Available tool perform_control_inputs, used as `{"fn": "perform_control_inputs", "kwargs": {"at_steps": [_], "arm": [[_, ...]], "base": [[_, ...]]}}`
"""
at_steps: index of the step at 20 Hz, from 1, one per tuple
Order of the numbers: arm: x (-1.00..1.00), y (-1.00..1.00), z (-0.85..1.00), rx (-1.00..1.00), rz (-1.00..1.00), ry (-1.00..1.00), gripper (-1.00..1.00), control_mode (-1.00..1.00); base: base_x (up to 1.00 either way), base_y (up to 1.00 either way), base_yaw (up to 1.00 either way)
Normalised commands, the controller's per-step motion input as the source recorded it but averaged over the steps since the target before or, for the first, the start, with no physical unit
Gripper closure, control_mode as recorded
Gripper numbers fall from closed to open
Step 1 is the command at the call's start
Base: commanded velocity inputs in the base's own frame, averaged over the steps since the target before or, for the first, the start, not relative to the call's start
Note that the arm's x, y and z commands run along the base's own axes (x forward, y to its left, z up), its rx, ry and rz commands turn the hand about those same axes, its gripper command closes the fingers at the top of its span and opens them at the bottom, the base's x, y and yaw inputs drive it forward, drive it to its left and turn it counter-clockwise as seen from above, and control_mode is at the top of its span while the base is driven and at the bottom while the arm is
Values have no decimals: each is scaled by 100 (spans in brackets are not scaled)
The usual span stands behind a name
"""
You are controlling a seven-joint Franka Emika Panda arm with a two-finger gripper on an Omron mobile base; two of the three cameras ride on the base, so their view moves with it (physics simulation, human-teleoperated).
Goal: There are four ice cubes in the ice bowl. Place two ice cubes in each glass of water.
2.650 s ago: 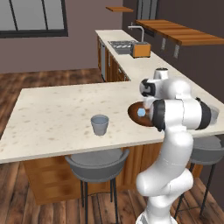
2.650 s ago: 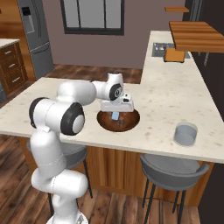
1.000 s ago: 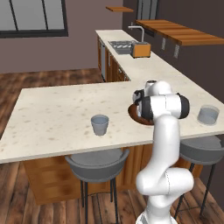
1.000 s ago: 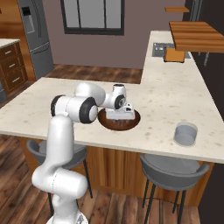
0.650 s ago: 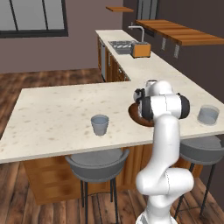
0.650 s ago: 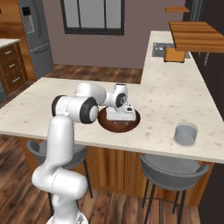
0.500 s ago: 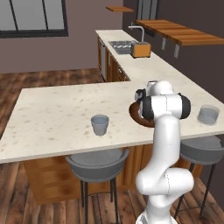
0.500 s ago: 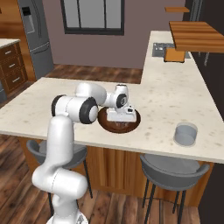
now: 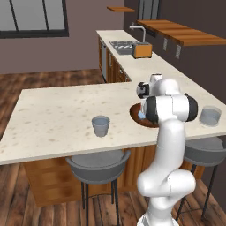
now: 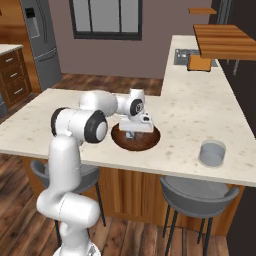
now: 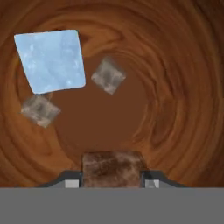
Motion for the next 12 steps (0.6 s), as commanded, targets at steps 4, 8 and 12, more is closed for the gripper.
{"fn": "perform_control_inputs", "kwargs": {"at_steps": [4, 8, 12], "arm": [[-84, 30, 100, 0, -7, -5, 100, -100], [-66, 86, 100, 1, 0, -26, 100, -100], [-20, 100, 85, 0, -4, -30, 100, -100]], "base": [[0, 0, 0], [0, 0, 0], [0, 0, 0]]}}
